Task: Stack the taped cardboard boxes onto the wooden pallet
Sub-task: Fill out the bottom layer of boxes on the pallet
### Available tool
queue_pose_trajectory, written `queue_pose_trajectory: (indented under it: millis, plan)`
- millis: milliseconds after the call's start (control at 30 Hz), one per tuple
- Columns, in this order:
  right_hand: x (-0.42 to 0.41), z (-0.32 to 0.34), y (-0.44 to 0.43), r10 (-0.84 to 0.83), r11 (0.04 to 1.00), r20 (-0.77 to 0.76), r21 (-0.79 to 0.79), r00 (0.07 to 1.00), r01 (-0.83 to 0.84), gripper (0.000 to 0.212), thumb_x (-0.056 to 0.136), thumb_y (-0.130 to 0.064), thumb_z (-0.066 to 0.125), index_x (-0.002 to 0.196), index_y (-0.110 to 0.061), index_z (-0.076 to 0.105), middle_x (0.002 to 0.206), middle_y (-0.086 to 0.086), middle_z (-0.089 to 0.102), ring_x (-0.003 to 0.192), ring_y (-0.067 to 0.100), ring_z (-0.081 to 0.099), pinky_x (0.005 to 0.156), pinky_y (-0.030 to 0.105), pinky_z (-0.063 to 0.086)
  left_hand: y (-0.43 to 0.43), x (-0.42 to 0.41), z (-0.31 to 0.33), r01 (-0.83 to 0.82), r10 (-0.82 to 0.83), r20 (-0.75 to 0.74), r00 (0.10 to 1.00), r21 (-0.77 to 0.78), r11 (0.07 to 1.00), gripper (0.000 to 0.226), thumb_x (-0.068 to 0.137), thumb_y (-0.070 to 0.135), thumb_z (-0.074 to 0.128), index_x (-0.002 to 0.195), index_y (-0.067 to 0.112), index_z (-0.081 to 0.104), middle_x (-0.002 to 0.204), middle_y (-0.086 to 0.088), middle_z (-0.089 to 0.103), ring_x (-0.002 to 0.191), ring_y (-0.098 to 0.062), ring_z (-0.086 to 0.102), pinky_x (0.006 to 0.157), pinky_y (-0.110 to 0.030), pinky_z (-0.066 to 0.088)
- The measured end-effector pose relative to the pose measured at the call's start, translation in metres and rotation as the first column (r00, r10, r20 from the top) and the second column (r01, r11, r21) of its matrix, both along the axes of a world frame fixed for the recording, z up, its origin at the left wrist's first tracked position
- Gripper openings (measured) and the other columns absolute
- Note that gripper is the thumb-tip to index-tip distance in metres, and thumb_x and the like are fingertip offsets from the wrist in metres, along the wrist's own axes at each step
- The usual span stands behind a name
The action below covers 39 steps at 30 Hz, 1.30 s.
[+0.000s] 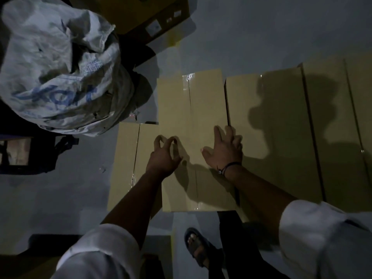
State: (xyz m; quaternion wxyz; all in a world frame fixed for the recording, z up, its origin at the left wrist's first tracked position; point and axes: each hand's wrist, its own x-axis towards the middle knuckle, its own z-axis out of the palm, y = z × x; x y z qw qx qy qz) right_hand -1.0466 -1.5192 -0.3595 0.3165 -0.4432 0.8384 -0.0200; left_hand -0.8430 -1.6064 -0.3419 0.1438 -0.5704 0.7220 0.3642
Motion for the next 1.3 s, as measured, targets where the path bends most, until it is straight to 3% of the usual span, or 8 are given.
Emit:
queue_pose_trajectory:
  millis: [100, 200, 333, 467, 767, 900, 1033, 1300]
  plan:
    - [0.0, -0.004, 0.002, 0.059, 0.998, -0.005, -0.027, 0.998, -0.059, 0.094, 0.077, -0.068, 0.059, 0.153, -0.031, 0.018, 0.157, 0.005, 0.006, 0.13, 0.046, 0.026, 0.105, 0.053, 0.039, 0.003, 0.0, -0.006, -0.06, 0.06, -0.06, 0.996, 0.0, 0.998, 0.081, 0.089, 0.044, 0.074, 0.156, 0.032, 0.03, 0.167, -0.015, -0.011, 0.137, -0.046, 0.045, 0.103, -0.049, 0.05]
    - [0.002, -0.006, 0.001, 0.081, 0.996, -0.013, -0.028, 0.997, -0.081, 0.097, 0.076, -0.068, 0.063, 0.154, -0.029, 0.021, 0.159, 0.004, 0.002, 0.131, 0.047, 0.024, 0.107, 0.052, 0.038, 0.005, 0.002, -0.011, -0.122, 0.125, -0.13, 0.984, 0.034, 0.992, 0.084, 0.088, 0.043, 0.075, 0.156, 0.036, 0.027, 0.166, -0.023, -0.004, 0.152, -0.045, 0.014, 0.109, -0.053, 0.043]
    - [0.01, -0.007, -0.002, 0.118, 0.992, 0.089, 0.025, 0.989, -0.121, 0.105, 0.078, -0.065, 0.067, 0.159, -0.033, 0.007, 0.164, -0.003, -0.022, 0.147, 0.049, 0.002, 0.115, 0.059, 0.025, 0.01, 0.0, -0.008, -0.168, 0.182, -0.163, 0.97, 0.096, 0.981, 0.091, 0.086, 0.043, 0.078, 0.156, 0.038, 0.021, 0.151, -0.027, 0.022, 0.134, -0.047, 0.039, 0.099, -0.048, 0.047]
    - [0.009, -0.001, 0.004, 0.075, 0.997, 0.111, -0.001, 0.991, -0.075, 0.103, 0.075, -0.074, 0.063, 0.157, -0.033, 0.016, 0.164, -0.005, -0.014, 0.142, 0.044, 0.019, 0.111, 0.054, 0.035, 0.021, 0.001, 0.014, -0.185, 0.201, -0.133, 0.97, 0.128, 0.974, 0.091, 0.086, 0.05, 0.076, 0.158, 0.039, 0.021, 0.149, -0.026, 0.027, 0.132, -0.044, 0.042, 0.101, -0.046, 0.046]
    - [0.055, 0.109, 0.074, 0.22, 0.967, 0.033, -0.137, 0.975, -0.213, 0.091, 0.081, -0.078, 0.049, 0.156, -0.032, 0.026, 0.166, -0.002, 0.002, 0.145, 0.042, 0.018, 0.118, 0.057, 0.016, 0.134, 0.047, 0.131, -0.422, 0.416, -0.142, 0.898, -0.019, 0.906, 0.097, 0.069, 0.069, 0.08, 0.149, 0.048, 0.03, 0.154, -0.017, 0.013, 0.131, -0.047, 0.047, 0.103, -0.043, 0.048]
    - [0.096, 0.175, 0.116, 0.361, 0.923, 0.071, -0.167, 0.93, -0.346, 0.093, 0.08, -0.079, 0.048, 0.156, -0.029, 0.027, 0.165, -0.002, 0.004, 0.144, 0.042, 0.022, 0.115, 0.056, 0.027, 0.208, 0.078, 0.199, -0.588, 0.572, -0.14, 0.808, -0.123, 0.8, 0.098, 0.064, 0.078, 0.076, 0.146, 0.05, 0.03, 0.152, -0.015, 0.016, 0.129, -0.047, 0.046, 0.1, -0.045, 0.05]
    - [0.151, 0.235, 0.161, 0.537, 0.816, 0.009, -0.26, 0.844, -0.516, 0.091, 0.081, -0.079, 0.047, 0.155, -0.031, 0.028, 0.166, -0.001, 0.007, 0.143, 0.041, 0.023, 0.116, 0.055, 0.023, 0.289, 0.12, 0.264, -0.698, 0.694, -0.117, 0.71, -0.247, 0.672, 0.11, 0.057, 0.09, 0.065, 0.15, 0.049, 0.023, 0.154, -0.012, 0.017, 0.132, -0.045, 0.042, 0.103, -0.05, 0.048]
    - [0.278, 0.327, 0.311, 0.867, 0.349, -0.2, -0.41, 0.456, -0.843, 0.084, 0.082, -0.081, 0.04, 0.152, -0.037, 0.032, 0.165, -0.004, 0.014, 0.137, 0.037, 0.028, 0.111, 0.054, 0.027, 0.528, 0.203, 0.338, -0.933, 0.938, -0.242, 0.249, -0.319, 0.165, 0.124, 0.053, 0.093, 0.067, 0.156, 0.051, 0.012, 0.164, -0.001, 0.008, 0.14, -0.037, 0.04, 0.104, -0.048, 0.049]
